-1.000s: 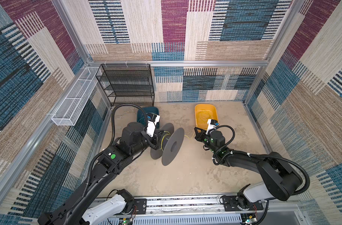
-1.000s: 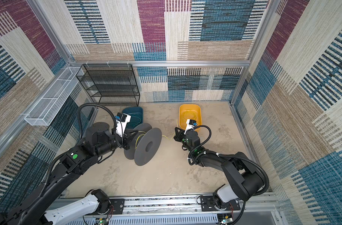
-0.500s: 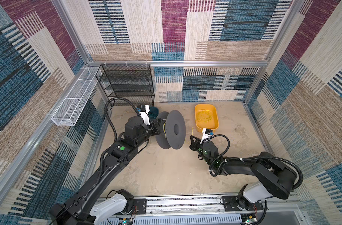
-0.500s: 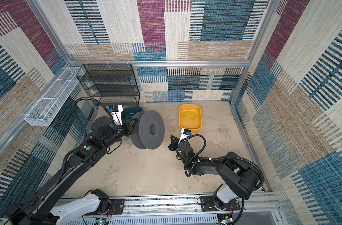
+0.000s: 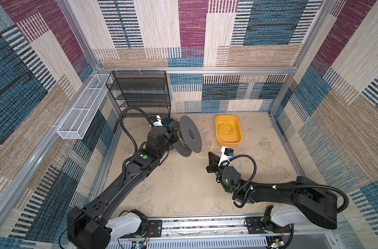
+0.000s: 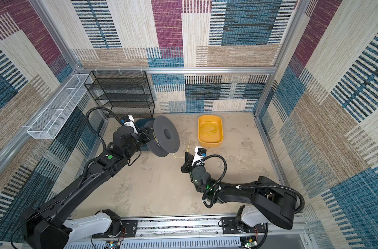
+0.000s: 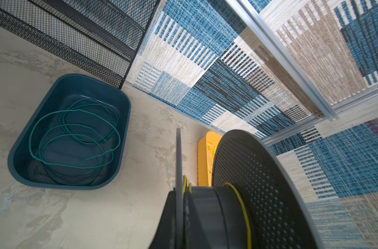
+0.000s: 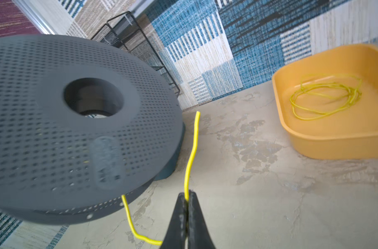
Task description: Wrap the cables
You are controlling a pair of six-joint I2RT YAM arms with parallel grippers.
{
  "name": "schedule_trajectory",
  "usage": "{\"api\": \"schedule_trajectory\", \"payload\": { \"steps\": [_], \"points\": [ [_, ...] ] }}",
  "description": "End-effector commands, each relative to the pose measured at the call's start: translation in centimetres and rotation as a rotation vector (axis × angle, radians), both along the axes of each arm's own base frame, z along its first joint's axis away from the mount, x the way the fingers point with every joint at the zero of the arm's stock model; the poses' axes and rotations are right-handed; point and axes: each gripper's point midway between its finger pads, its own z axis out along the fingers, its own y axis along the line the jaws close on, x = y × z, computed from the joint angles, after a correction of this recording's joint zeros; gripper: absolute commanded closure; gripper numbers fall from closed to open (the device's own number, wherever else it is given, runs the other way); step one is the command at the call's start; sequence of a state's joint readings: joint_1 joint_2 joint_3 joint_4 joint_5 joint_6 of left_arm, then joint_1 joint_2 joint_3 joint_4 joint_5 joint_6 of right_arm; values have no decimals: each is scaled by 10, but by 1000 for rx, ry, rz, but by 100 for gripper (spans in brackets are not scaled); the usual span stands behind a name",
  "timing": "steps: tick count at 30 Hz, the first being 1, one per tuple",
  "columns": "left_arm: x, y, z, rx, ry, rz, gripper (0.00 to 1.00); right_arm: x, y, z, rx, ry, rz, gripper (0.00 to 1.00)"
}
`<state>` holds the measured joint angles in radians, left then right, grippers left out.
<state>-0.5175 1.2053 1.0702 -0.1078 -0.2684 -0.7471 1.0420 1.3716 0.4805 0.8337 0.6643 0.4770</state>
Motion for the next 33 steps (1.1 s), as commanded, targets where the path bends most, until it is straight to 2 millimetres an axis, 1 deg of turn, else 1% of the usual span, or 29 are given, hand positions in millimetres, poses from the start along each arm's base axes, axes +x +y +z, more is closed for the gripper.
{"api": "schedule_trajectory", "payload": {
  "steps": [1,3,6,9,11,14,17,21,22,26,31,33],
  "points": [
    [12,6,14,39,-47,70,100,-10,9,37,-103,-155,3,100],
    [15,-1,3,102,-15,47,100,-17,19,58,-132,-229,30,100],
    [18,-9,-13,173,21,19,100,-27,35,83,-168,-315,72,100],
    [18,-18,-26,235,48,-29,100,-31,49,98,-215,-376,95,100],
    [16,-25,-37,281,82,-72,100,-33,54,108,-223,-410,110,100],
    [8,-37,-50,370,99,-142,100,-32,65,125,-239,-448,128,100],
    [-6,-47,-55,448,73,-204,100,-21,84,138,-259,-437,192,100],
    [-24,-55,-56,545,52,-265,100,-12,101,149,-285,-427,245,100],
    [-28,-56,-56,573,43,-274,100,-9,103,150,-284,-423,247,100],
    [-44,-54,-57,612,-1,-284,100,2,99,153,-257,-385,253,100],
    [-59,-58,-56,638,-56,-326,100,17,92,148,-212,-304,250,100],
    [-63,-57,-55,655,-70,-329,100,26,88,143,-192,-255,246,100]
  ]
}}
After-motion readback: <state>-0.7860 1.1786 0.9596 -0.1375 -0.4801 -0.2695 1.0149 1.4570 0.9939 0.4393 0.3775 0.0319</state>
